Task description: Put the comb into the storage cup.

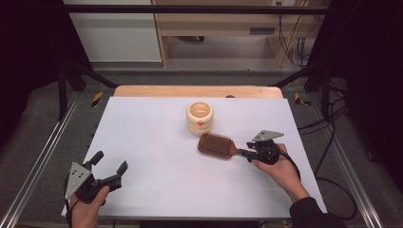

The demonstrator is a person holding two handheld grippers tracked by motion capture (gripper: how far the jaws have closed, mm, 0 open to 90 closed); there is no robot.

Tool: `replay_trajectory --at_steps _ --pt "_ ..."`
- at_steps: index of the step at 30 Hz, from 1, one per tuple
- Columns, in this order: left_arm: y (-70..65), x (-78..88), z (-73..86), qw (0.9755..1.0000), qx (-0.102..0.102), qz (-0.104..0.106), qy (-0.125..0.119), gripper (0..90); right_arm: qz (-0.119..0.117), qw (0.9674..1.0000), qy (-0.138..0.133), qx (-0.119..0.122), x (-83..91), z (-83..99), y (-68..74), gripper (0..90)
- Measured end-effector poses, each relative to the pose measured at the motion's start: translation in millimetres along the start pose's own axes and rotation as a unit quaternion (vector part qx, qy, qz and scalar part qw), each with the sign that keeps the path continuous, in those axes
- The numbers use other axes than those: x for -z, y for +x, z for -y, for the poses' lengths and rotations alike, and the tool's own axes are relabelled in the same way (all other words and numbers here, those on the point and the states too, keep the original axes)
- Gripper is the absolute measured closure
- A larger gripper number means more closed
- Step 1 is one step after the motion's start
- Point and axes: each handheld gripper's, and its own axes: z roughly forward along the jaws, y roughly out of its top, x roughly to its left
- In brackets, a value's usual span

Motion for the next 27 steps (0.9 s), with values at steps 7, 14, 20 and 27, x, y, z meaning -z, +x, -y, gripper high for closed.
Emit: replay_trajectory --at_steps 7,14,20,27 --pt "-0.2 -0.5 0.1 1.0000 -0.001 0.000 0.001 6.2 -0.019 0.9996 0.022 0.006 -6.4 -7.4 -4.0 30.1" --pt "-0.8 -1.4 0.0 1.0000 -0.003 0.001 0.002 6.2 -0.035 0.9983 0.045 0.016 -13.9 -9.5 -7.6 25.8" --pt "-0.9 -0.2 0.0 1.0000 -0.003 0.001 0.002 6.2 -0.044 0.9959 0.067 0.041 -24.6 -6.3 -4.9 40.7" --pt "-0.8 -1.0 0.5 1.0000 -0.004 0.002 0.005 6.2 -0.048 0.9943 0.079 0.053 -29.2 -4.2 -5.1 42.8"
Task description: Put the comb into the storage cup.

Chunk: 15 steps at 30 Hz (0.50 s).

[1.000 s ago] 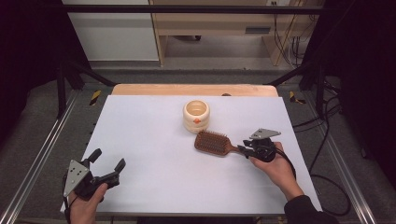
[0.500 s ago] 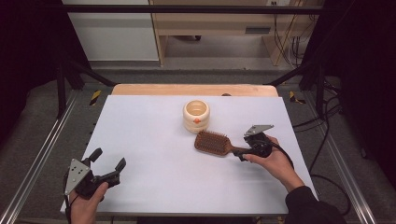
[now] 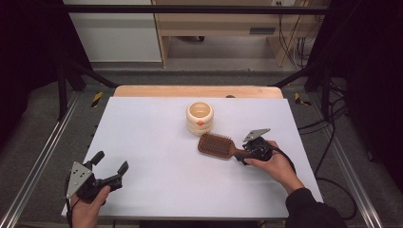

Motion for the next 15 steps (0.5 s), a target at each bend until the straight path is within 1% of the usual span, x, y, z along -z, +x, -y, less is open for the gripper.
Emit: replay_trajectory --at_steps 3,9,15 --pt "-0.5 -0.1 0.0 1.0000 -0.001 0.001 0.000 6.4 -0.005 1.0000 0.004 -0.001 -0.9 1.6 -1.7 45.3" --pt "-0.5 0.0 0.1 1.0000 -0.001 0.001 0.001 6.5 -0.002 0.9999 0.002 0.011 0.1 2.9 -1.5 49.7" --pt "-1.0 -0.1 0.1 1.0000 -0.003 0.001 0.002 6.5 -0.005 0.9997 0.005 0.024 2.2 5.0 0.0 53.3"
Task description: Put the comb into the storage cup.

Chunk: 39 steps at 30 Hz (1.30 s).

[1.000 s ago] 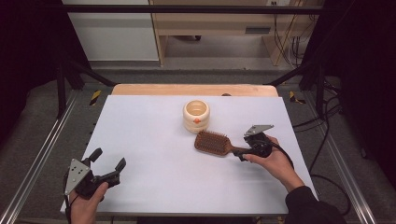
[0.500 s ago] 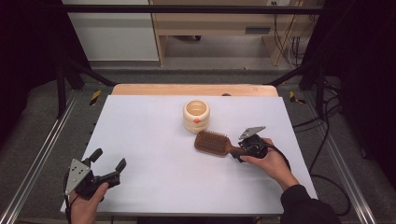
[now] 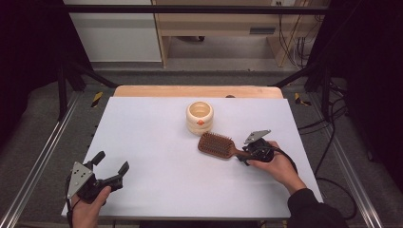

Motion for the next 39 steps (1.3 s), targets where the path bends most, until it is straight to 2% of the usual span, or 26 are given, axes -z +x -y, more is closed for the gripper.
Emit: replay_trajectory --at_steps 6,13,15,18,19,22,30,39 --pt "-0.1 -0.4 0.1 1.0000 0.001 0.000 0.000 6.5 -0.005 1.0000 0.001 0.007 1.8 0.3 2.9 52.0" --pt "-1.6 -1.0 0.1 1.0000 -0.003 0.002 0.002 6.5 -0.008 1.0000 0.000 0.002 -3.9 -3.6 4.2 53.4" --pt "-1.5 -0.9 0.2 1.0000 -0.002 0.002 0.002 6.5 -0.008 0.9999 0.002 0.007 -3.5 -4.2 4.9 57.5" --pt "-1.2 -1.0 0.2 1.0000 -0.002 0.002 0.002 6.6 -0.018 0.9997 0.005 0.018 -0.8 -2.6 6.8 70.3" --pt "-1.3 -1.1 0.2 1.0000 -0.002 0.002 0.002 6.6 -0.020 0.9993 0.005 0.030 -0.2 -1.9 7.9 70.7" --pt "-1.8 -1.1 0.1 1.0000 -0.003 0.003 0.003 6.6 -0.021 0.9991 0.005 0.037 0.9 -1.3 12.9 70.8" --pt "-3.0 -1.5 0.1 1.0000 -0.007 0.003 0.003 6.6 -0.003 0.9998 0.019 0.010 7.0 2.3 26.2 71.0" --pt "-3.9 -2.3 0.0 0.9999 -0.010 0.003 0.005 6.6 0.002 0.9991 0.041 -0.011 11.4 3.1 32.9 70.9"
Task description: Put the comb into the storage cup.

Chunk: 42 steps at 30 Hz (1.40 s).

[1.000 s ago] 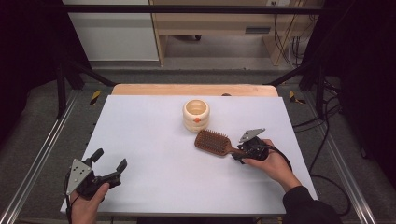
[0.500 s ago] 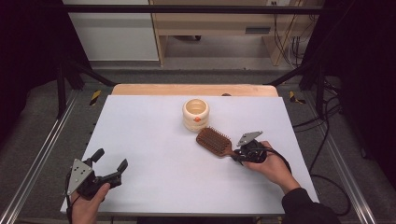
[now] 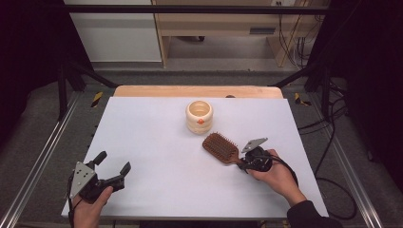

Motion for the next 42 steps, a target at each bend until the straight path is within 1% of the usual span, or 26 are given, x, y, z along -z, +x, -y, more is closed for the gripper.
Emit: replay_trajectory --at_steps 3,6,9,13,19,22,23,28,33,39,42 --pt "-0.2 -0.2 0.0 1.0000 -0.001 0.000 0.001 6.6 -0.005 0.9999 0.012 -0.010 -0.5 -3.1 -1.1 70.6" --pt "-0.2 -0.3 0.0 1.0000 -0.002 0.000 0.001 6.6 -0.005 0.9996 0.024 -0.016 -1.1 -6.9 -1.1 69.5" --pt "-0.3 -0.2 -0.1 1.0000 -0.003 0.000 0.001 6.6 -0.003 0.9993 0.031 -0.021 -2.6 -10.3 -1.3 67.7" --pt "-0.3 -0.4 0.0 1.0000 -0.003 0.000 0.002 6.6 -0.003 0.9985 0.044 -0.033 -4.6 -15.6 -1.4 66.6" --pt "-1.1 -1.2 0.0 1.0000 -0.004 0.002 0.003 6.6 0.004 0.9974 0.066 -0.031 -6.0 -21.7 0.5 68.1" --pt "-1.4 -1.3 0.1 1.0000 -0.004 0.002 0.005 6.6 0.005 0.9971 0.069 -0.031 -6.4 -22.5 1.0 69.7" --pt "-1.4 -1.3 0.1 1.0000 -0.005 0.003 0.005 6.6 0.004 0.9972 0.070 -0.027 -6.5 -22.6 0.8 70.2" --pt "-2.1 -1.7 0.2 1.0000 -0.006 0.003 0.006 6.6 0.001 0.9961 0.079 -0.039 -6.8 -24.7 1.1 72.1" --pt "-2.2 -1.3 0.1 1.0000 -0.007 0.003 0.006 6.6 0.006 0.9955 0.087 -0.037 -7.1 -27.1 2.8 72.5" --pt "-2.0 -0.4 -0.3 1.0000 -0.004 0.002 0.004 6.6 0.012 0.9962 0.079 -0.035 -4.7 -24.7 5.6 72.6" --pt "-3.7 -0.2 -1.0 1.0000 -0.004 0.002 0.005 6.6 0.018 0.9970 0.068 -0.034 -1.8 -20.0 8.7 72.6"
